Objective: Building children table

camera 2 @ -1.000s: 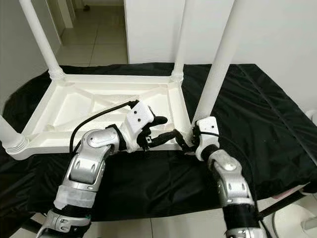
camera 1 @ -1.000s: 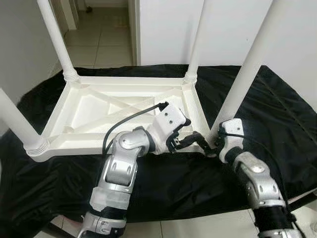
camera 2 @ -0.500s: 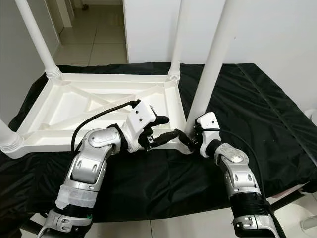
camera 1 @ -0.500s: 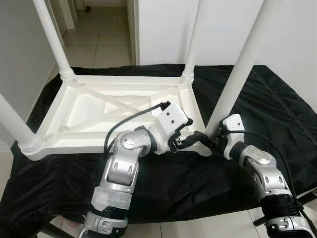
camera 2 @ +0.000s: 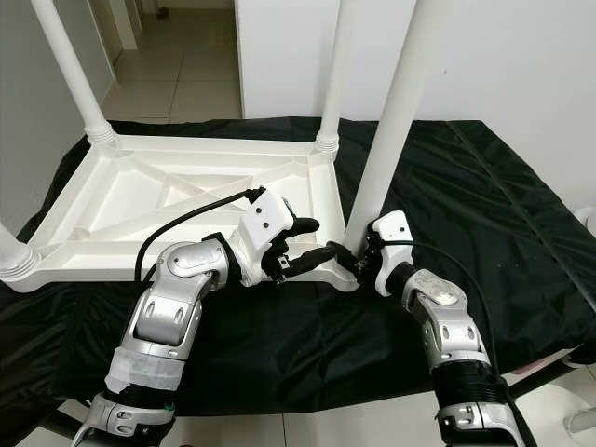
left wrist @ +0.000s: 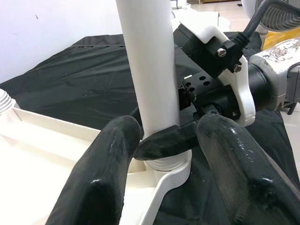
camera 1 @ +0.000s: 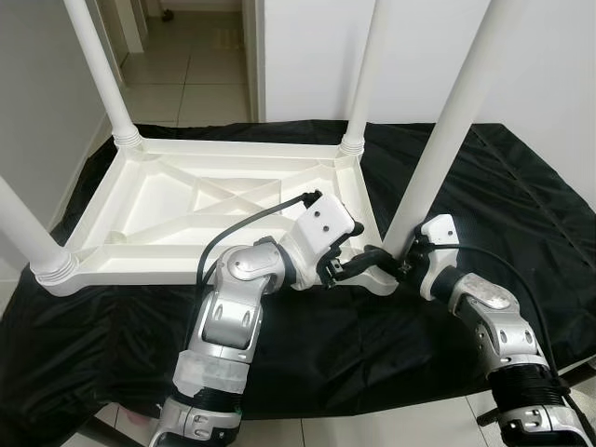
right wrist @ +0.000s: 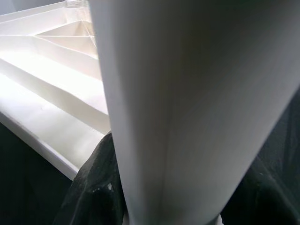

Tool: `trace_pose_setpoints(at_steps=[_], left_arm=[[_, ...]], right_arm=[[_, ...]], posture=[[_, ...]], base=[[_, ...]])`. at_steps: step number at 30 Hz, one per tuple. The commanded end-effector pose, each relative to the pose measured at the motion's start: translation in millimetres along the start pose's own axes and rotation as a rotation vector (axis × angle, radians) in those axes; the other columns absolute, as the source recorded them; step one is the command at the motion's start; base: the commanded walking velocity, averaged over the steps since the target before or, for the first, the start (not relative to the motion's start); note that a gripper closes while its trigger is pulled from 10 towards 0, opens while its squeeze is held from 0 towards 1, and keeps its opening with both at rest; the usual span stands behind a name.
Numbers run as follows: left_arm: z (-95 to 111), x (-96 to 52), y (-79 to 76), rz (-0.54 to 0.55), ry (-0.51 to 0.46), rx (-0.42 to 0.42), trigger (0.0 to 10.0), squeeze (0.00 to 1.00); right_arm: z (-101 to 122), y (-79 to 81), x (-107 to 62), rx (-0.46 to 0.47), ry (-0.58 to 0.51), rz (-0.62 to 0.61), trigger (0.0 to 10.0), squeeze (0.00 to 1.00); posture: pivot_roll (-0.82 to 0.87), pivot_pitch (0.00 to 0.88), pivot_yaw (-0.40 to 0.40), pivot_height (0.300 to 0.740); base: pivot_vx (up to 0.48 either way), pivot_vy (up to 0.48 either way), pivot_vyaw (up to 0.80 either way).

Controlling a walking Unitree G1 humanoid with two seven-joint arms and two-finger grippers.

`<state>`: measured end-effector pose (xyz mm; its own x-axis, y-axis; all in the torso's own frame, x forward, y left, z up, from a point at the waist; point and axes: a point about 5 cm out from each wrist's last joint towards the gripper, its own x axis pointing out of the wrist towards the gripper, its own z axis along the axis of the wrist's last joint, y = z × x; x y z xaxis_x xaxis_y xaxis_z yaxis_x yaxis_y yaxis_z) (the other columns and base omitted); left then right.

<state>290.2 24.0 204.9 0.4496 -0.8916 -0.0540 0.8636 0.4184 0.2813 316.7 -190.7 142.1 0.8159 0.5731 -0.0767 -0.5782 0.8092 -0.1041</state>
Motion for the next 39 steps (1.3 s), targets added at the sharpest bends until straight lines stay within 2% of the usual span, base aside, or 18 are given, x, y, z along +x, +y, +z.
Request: trace_pose_setpoints(at_steps=[1,7,15,17,18,20,21,22,24,25,27,28,30,32,36,37,38,39], left_arm=[[0,-0.2,10.8,0.244,0.005,0.002,10.0,0.00],[-1,-0.6,10.3,0.247,0.006,-0.002,10.0,0.00],[-1,-0.7,11.5,0.248,0.008,-0.001,10.0,0.00],[-3,-1.5,12.3,0.248,0.013,0.001,10.0,0.00],[-3,-1.5,12.3,0.248,0.013,0.001,10.0,0.00],[-4,-2.1,11.7,0.246,0.018,0.000,10.0,0.00],[-4,-2.1,11.7,0.246,0.018,0.000,10.0,0.00],[-5,-2.2,10.9,0.244,0.019,-0.001,10.0,0.00],[-5,-2.2,10.9,0.244,0.019,-0.001,10.0,0.00],[-5,-1.9,10.0,0.242,0.019,-0.001,10.0,0.00],[-5,-1.9,10.0,0.242,0.019,-0.001,10.0,0.00],[-5,-1.8,8.8,0.241,0.018,-0.002,10.0,0.00],[-5,-1.8,8.0,0.241,0.018,-0.002,10.0,0.00],[-5,-2.0,7.5,0.242,0.017,-0.003,10.0,0.00],[-6,-2.8,7.5,0.244,0.018,-0.003,10.0,0.00],[-6,-2.9,7.6,0.245,0.019,-0.003,10.0,0.00],[-6,-2.9,7.6,0.245,0.019,-0.003,10.0,0.00],[-6,-3.0,7.7,0.245,0.020,-0.003,10.0,0.00]], right_arm=[[-1,3.8,2.1,0.002,-0.003,-0.022,10.0,0.00],[-5,7.9,4.4,0.029,0.015,-0.124,10.0,0.00],[-3,15.2,8.3,0.049,0.019,-0.173,10.0,0.00],[1,22.7,10.4,0.086,0.010,-0.286,10.0,0.00],[1,22.7,10.4,0.086,0.010,-0.286,10.0,0.00],[3,27.9,10.4,0.152,0.003,-0.456,10.0,0.00],[3,27.9,10.4,0.152,0.003,-0.456,10.0,0.00],[2,29.3,9.5,0.179,0.002,-0.521,10.0,0.00],[2,29.3,9.5,0.179,0.002,-0.521,10.0,0.00],[1,32.0,8.1,0.191,0.004,-0.616,10.0,0.00],[1,32.0,8.1,0.191,0.004,-0.616,10.0,0.00],[0,37.9,8.0,0.197,-0.002,-0.698,10.0,0.00],[0,44.5,9.1,0.206,-0.004,-0.744,10.0,0.00],[0,50.5,11.4,0.215,-0.008,-0.751,10.0,0.00],[2,52.3,11.3,0.233,-0.007,-0.754,10.0,0.00],[3,51.6,10.6,0.237,-0.012,-0.753,10.0,0.04],[3,51.6,10.6,0.237,-0.012,-0.753,10.0,0.04],[4,51.5,9.7,0.244,-0.014,-0.760,10.0,0.72]], posture=[[-0.03,0.000,-0.032,0.740],[-0.03,0.000,-0.030,0.740],[-0.04,0.000,-0.026,0.740],[-0.04,0.000,-0.032,0.740],[-0.04,0.000,-0.032,0.740],[-0.04,0.000,-0.035,0.740],[-0.04,0.000,-0.035,0.740],[-0.04,0.000,-0.038,0.740],[-0.04,0.000,-0.038,0.740],[-0.04,0.000,-0.038,0.740],[-0.04,0.000,-0.038,0.740],[-0.03,0.000,-0.049,0.740],[-0.03,0.000,-0.052,0.740],[-0.02,0.000,-0.053,0.740],[-0.02,0.000,-0.057,0.740],[-0.02,0.000,-0.058,0.740],[-0.02,0.000,-0.058,0.740],[-0.02,0.000,-0.058,0.740]], base=[[0.000,0.000,0.00],[0.000,0.000,0.00],[0.000,0.000,0.00],[0.000,0.000,0.00],[0.000,0.000,0.00],[0.000,0.000,0.00],[0.000,0.000,0.00],[0.000,0.000,0.00],[0.000,0.000,0.00],[0.000,0.000,0.00],[0.000,0.000,0.00],[0.000,0.000,0.00],[0.000,0.000,0.00],[0.000,0.000,0.00],[0.000,0.000,0.00],[0.000,0.000,0.00],[0.000,0.000,0.00],[0.000,0.000,0.00]])
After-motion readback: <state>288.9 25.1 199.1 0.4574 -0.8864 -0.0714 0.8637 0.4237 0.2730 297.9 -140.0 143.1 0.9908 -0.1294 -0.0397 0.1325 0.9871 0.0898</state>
